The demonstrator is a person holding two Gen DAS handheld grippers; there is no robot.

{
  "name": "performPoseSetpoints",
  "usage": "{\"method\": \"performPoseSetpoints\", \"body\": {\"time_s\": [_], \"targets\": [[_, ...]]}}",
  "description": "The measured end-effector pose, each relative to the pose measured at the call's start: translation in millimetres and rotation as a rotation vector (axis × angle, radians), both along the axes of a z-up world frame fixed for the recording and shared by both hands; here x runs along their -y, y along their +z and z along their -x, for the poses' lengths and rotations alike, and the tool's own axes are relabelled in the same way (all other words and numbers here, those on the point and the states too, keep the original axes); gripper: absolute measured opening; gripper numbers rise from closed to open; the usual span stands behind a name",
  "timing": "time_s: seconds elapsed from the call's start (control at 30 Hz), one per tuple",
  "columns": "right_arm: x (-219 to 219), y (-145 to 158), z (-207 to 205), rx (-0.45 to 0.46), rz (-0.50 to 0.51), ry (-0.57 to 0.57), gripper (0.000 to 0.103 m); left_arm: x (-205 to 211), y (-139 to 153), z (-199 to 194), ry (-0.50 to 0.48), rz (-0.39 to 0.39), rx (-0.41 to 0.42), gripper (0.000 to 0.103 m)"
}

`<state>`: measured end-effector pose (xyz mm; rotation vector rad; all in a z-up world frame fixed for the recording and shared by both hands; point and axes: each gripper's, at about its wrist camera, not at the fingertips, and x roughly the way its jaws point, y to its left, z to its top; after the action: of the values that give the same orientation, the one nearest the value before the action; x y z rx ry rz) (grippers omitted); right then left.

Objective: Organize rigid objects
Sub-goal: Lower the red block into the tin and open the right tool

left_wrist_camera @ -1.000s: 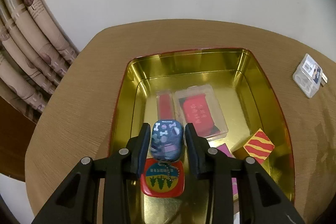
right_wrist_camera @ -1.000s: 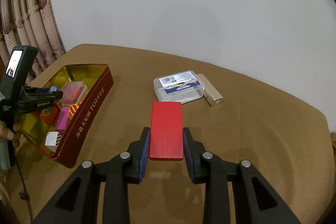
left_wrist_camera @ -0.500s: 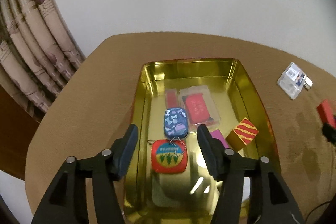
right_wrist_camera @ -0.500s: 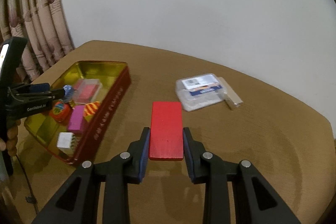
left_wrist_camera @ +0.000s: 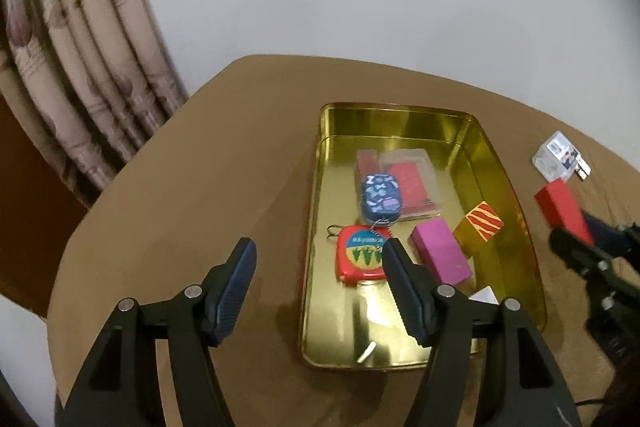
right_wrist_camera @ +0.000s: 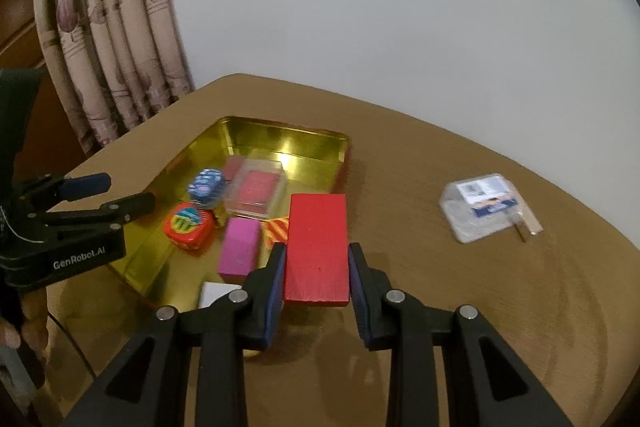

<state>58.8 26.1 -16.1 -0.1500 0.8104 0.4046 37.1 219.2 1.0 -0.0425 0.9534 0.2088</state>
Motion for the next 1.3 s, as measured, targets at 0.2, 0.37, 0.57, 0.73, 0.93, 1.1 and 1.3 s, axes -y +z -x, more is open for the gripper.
{"method": "performPoseSetpoints", "body": {"time_s": [0.2,0.37,0.57,0.73,0.93,1.1,1.3], "targets": [[-29,-13,-5,-0.025,0.015,0.027,0.030,-8,3,1,0.015,0.006,0.018,0.063],[-42,-25,-10,-0.046,0.022,0.029,0.030,-14,7,1,0.021,0.025,0.033,0.063],[-55,-34,-14,-0.056,0.038,0.038,0.030,-17,7,-1,0.021,0.029,0.028,0.063],[-61,-40,-19,-0.063,0.045,0.042,0.030,-19,7,-2,0.024,0.015,0.037,0.063],[-62,-44,-22,-0.069,0.042,0.041,0.030,-23,4,-5,0.033,0.038,0.026,0.063],[-63,-42,-23,-0.070,0.040,0.053,0.031,-24,4,-5,0.030,0.037,0.025,0.063],[-64,-39,-21,-0.076,0.016,0.058,0.037,-26,3,-5,0.026,0.042,0.026,0.063]]}}
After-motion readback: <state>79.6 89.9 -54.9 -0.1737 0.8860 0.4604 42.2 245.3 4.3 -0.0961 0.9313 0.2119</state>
